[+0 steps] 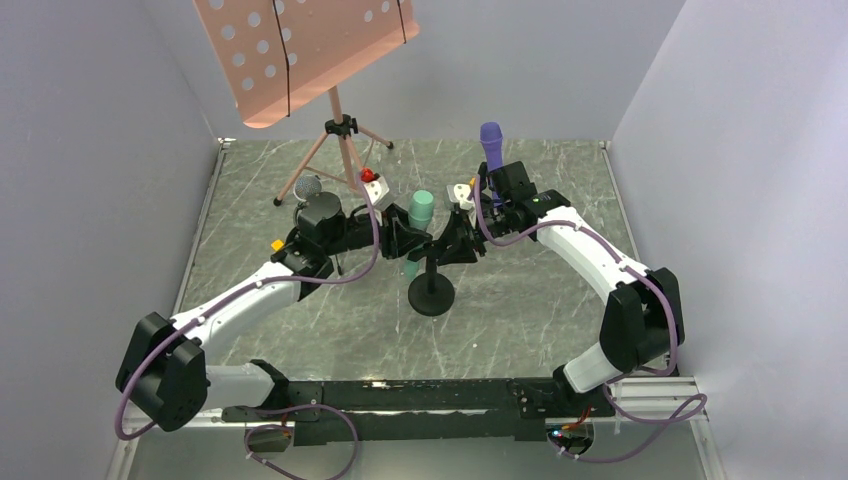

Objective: Attach the microphones to the stand

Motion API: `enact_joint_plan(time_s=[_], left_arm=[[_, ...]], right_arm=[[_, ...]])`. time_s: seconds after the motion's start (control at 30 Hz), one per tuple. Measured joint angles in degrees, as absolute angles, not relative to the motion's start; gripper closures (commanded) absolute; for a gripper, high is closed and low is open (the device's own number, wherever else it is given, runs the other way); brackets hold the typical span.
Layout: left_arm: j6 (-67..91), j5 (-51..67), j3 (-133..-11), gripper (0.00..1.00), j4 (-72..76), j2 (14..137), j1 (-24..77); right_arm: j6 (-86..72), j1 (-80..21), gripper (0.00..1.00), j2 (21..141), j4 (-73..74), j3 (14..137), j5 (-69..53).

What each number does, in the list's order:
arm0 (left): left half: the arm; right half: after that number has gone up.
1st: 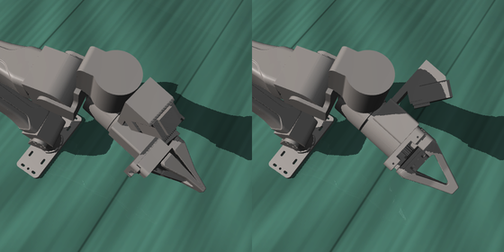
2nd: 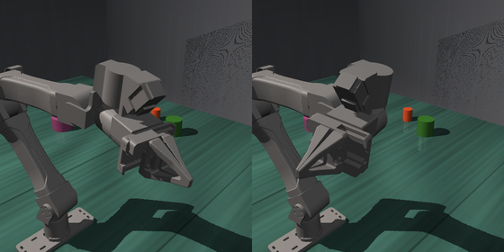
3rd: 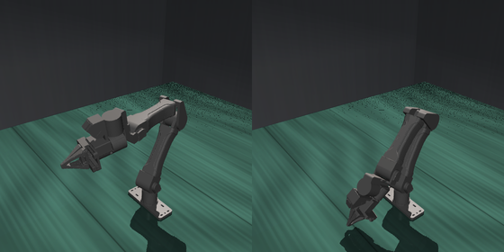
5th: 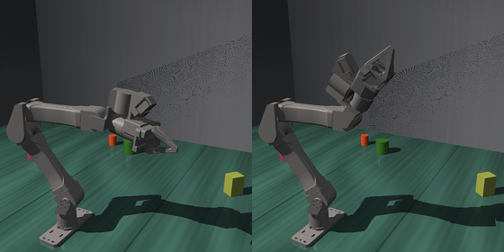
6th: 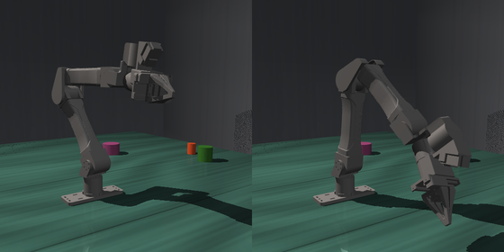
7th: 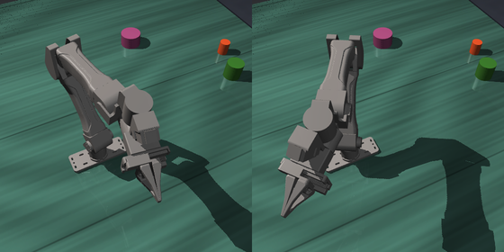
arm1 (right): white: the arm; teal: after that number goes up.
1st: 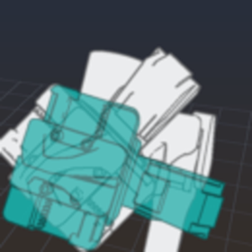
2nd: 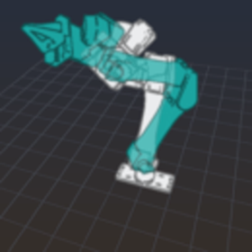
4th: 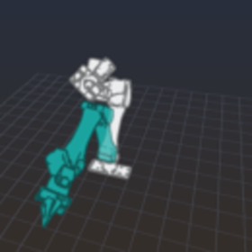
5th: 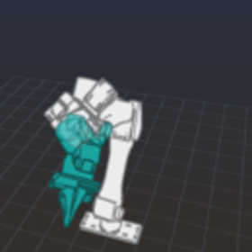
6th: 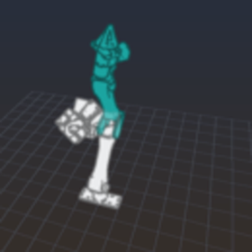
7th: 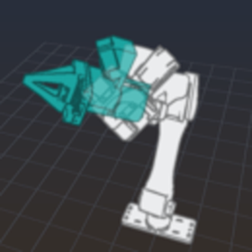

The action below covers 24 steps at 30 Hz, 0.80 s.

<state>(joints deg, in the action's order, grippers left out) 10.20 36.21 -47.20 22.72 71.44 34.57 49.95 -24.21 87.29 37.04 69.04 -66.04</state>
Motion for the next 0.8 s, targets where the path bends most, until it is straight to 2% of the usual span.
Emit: enact_joint_plan(time_s=[0.33, 0.4, 0.53, 0.57, 0.6, 0.8], left_arm=[[10.22, 36.10, -45.65, 1.00, 24.08, 71.53, 34.83], [10.22, 35.94, -45.63, 0.99, 24.08, 71.53, 34.92], [10.15, 35.83, -45.63, 0.95, 23.90, 71.53, 35.05], [10.15, 35.81, -45.65, 0.94, 23.92, 71.53, 35.18], [10.17, 35.75, -45.67, 0.93, 23.90, 71.53, 35.35], [10.20, 35.51, -46.24, 0.64, 22.63, 71.53, 35.57]], right_arm=[[49.89, -24.23, 0.78, 87.33, 37.26, 69.08, -66.08], [49.91, -24.21, 0.68, 87.35, 37.43, 69.17, -66.08], [49.74, -24.21, 0.33, 87.39, 37.65, 69.23, -65.89], [49.34, -24.23, 0.28, 87.42, 37.80, 69.23, -65.95], [49.25, -24.40, 0.25, 87.44, 37.85, 69.23, -66.04], [48.45, -25.28, 0.15, 87.42, 37.63, 69.21, -66.15]])
